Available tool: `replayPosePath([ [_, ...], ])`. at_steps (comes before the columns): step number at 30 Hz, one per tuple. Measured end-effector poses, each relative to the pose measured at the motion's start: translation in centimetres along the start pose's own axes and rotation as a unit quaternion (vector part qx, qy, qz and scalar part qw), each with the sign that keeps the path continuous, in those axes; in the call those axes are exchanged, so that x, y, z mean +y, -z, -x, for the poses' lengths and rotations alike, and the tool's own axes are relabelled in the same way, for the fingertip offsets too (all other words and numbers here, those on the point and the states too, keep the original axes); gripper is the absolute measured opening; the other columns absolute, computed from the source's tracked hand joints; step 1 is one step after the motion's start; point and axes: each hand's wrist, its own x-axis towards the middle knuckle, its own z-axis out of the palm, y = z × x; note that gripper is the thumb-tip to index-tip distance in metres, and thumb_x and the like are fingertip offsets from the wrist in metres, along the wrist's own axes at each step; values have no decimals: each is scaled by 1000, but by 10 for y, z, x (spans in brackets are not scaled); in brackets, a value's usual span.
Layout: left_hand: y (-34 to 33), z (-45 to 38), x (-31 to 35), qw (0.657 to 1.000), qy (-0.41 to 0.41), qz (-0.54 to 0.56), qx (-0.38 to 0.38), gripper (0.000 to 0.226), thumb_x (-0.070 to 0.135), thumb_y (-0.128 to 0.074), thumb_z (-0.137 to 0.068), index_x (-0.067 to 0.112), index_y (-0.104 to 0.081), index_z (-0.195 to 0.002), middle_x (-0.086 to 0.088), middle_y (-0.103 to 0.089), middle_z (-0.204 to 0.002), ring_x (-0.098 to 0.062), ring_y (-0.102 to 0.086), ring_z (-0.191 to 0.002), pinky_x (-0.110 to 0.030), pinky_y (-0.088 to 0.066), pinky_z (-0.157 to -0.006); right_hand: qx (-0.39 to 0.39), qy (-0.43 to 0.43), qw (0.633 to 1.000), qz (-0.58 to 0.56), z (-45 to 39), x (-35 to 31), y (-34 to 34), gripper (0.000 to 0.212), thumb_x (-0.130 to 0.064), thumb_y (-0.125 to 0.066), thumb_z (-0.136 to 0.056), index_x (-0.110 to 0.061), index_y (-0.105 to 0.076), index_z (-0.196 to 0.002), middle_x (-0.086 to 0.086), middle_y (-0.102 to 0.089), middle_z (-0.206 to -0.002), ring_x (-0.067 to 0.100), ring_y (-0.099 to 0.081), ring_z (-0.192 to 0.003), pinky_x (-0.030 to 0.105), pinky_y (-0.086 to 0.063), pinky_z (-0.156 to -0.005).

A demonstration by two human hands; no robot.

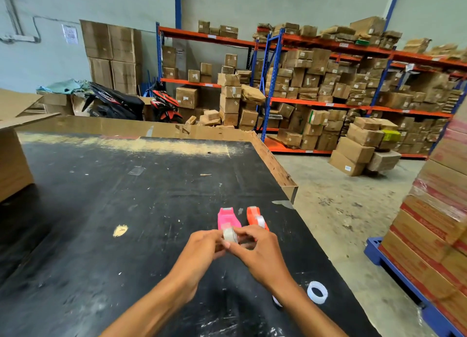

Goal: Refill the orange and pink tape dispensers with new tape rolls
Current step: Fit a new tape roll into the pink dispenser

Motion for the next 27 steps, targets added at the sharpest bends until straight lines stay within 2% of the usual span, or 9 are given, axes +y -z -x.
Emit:
replayPosePath([
  [4,-4,-20,6,1000,-2,-14,16,56,-1,-35,-89,23,-77,-61,10,-78,-68,2,-73,-73,-6,-52,-62,-22,-10,996,80,-26,5,-1,21,-27,-65,-74,-15,-73,-89,9,-73,-85,23,-68,-79,44,-56,-76],
  [6,-4,-35,1,999,6,-38,32,50,7,-37,-90,20,-79,-67,6,-80,-77,-7,-74,-83,-20,-57,-78,-32,-10,996,88,-38,8,-3,17,-19,-62,-76,-14,-73,-88,7,-75,-78,22,-70,-73,45,-57,-71],
  [8,-3,-49,-5,997,9,-58,43,41,15,-38,-88,15,-79,-82,1,-80,-89,-19,-73,-94,-38,-54,-95,-30,-12,994,104,-49,10,-5,15,-12,-61,-78,-14,-73,-87,5,-75,-75,19,-70,-71,42,-57,-70],
  [12,-3,-74,-15,995,19,-66,67,38,19,-39,-85,9,-76,-84,-9,-78,-94,-16,-69,-85,-44,-51,-93,-34,-13,989,146,-70,18,-9,13,-19,-64,-80,-14,-74,-86,2,-76,-79,15,-68,-73,37,-55,-70],
  [14,-4,-84,-19,994,19,-70,78,38,20,-40,-86,4,-74,-85,-13,-77,-94,-15,-62,-80,-41,-52,-88,-41,-27,987,152,-77,24,-11,12,-19,-66,-78,-14,-73,-86,2,-76,-82,17,-69,-76,38,-55,-72],
  [17,-4,-98,-28,992,29,-77,91,36,18,-41,-89,-1,-71,-82,-6,-71,-80,-14,-56,-73,-31,-45,-74,-52,-42,985,162,-88,32,-12,10,-18,-66,-77,-12,-72,-83,4,-76,-82,19,-70,-77,40,-56,-73],
  [22,1,-113,-40,991,55,-84,90,42,31,-43,-78,-5,-65,-81,-4,-65,-75,-15,-54,-73,-32,-41,-74,-69,-62,980,174,-97,40,-13,15,-23,-65,-75,-9,-70,-78,6,-75,-75,24,-68,-73,41,-56,-71],
  [25,4,-116,-42,992,44,-91,81,34,23,-44,-85,5,-72,-80,-11,-75,-84,-15,-59,-75,-28,-45,-74,-75,-96,981,152,-105,44,-12,24,-25,-67,-73,-2,-68,-77,15,-74,-74,35,-67,-80,45,-57,-70],
  [27,7,-113,-42,988,16,-130,81,31,10,-46,-87,17,-76,-92,-4,-77,-92,-13,-63,-78,-18,-48,-72,-81,-117,979,144,-110,44,-10,21,-20,-70,-73,0,-69,-79,19,-74,-80,37,-67,-87,45,-57,-75],
])
